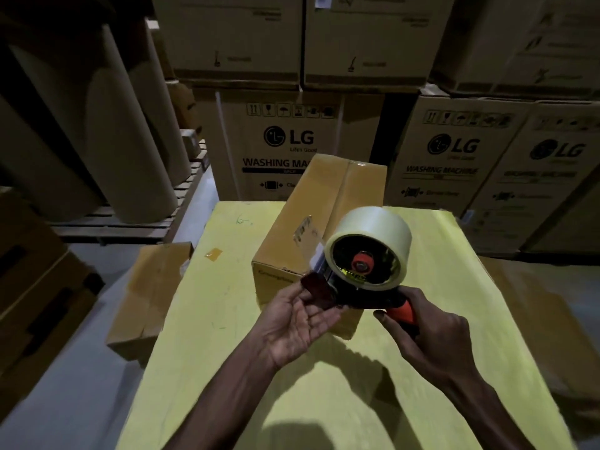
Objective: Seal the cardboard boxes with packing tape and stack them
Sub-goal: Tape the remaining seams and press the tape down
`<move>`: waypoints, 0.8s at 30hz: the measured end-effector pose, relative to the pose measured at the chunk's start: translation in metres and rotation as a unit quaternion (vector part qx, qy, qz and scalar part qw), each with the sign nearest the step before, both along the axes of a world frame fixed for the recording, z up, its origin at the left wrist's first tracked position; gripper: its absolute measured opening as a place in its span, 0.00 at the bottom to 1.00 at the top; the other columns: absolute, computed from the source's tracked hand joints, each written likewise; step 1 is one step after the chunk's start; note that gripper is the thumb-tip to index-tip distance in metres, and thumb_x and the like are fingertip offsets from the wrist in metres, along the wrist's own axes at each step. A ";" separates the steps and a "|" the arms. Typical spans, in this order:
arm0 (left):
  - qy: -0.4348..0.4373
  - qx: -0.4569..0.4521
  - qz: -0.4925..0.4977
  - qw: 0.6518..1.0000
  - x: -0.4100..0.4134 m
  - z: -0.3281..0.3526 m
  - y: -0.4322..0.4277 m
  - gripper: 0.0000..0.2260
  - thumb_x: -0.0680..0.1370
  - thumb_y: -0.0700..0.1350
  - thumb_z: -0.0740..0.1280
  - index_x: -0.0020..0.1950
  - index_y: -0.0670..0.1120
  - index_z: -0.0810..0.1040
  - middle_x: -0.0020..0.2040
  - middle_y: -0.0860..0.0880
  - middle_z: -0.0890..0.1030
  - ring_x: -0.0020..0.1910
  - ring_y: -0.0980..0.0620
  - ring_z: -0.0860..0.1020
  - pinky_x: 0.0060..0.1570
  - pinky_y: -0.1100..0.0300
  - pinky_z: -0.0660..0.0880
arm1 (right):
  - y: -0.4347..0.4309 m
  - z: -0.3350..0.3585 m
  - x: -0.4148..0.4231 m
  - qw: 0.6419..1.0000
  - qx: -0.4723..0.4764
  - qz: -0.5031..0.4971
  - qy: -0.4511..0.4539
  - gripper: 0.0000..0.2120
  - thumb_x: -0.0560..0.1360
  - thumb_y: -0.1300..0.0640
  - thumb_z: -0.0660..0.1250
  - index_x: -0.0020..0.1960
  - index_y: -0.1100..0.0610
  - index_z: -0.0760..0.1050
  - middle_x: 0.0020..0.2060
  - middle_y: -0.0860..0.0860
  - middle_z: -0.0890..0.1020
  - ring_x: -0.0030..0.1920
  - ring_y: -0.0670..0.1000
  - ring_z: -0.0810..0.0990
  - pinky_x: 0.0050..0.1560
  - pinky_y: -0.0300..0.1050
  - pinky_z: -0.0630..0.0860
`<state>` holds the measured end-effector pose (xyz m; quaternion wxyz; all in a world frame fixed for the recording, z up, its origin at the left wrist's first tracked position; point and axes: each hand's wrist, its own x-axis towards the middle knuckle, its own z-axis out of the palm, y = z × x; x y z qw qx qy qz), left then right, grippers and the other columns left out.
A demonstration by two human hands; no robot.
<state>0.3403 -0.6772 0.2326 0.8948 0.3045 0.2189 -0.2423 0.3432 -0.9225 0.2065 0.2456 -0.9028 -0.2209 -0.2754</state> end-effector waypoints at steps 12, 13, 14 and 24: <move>0.020 0.031 0.062 0.997 -0.005 -0.003 0.011 0.11 0.84 0.32 0.57 0.53 0.27 0.78 0.41 0.33 0.85 0.34 0.41 0.86 0.31 0.56 0.83 | 0.012 -0.006 0.002 0.996 0.070 0.040 0.039 0.19 0.75 0.38 0.68 0.61 0.47 0.75 0.40 0.42 0.84 0.34 0.44 0.81 0.33 0.41 0.78; 0.015 0.048 0.054 0.997 -0.004 -0.004 0.013 0.11 0.84 0.32 0.57 0.54 0.27 0.77 0.41 0.32 0.85 0.34 0.41 0.86 0.32 0.56 0.84 | 0.011 -0.006 0.003 0.996 0.071 0.040 0.045 0.19 0.75 0.38 0.68 0.61 0.48 0.76 0.40 0.42 0.84 0.34 0.44 0.81 0.33 0.43 0.79; 0.008 0.066 0.044 0.997 -0.004 -0.005 0.015 0.12 0.84 0.32 0.57 0.54 0.27 0.77 0.41 0.32 0.85 0.34 0.41 0.87 0.32 0.56 0.84 | 0.010 -0.007 0.004 0.995 0.073 0.039 0.053 0.19 0.75 0.37 0.68 0.60 0.48 0.76 0.40 0.42 0.84 0.34 0.44 0.81 0.33 0.45 0.79; -0.088 0.386 0.050 0.917 0.000 -0.026 0.030 0.05 0.78 0.31 0.70 0.48 0.29 0.84 0.35 0.39 0.85 0.28 0.51 0.82 0.33 0.63 0.81 | 0.002 -0.006 0.016 0.978 0.044 0.124 0.163 0.17 0.76 0.37 0.68 0.62 0.40 0.72 0.44 0.39 0.82 0.39 0.42 0.82 0.35 0.45 0.78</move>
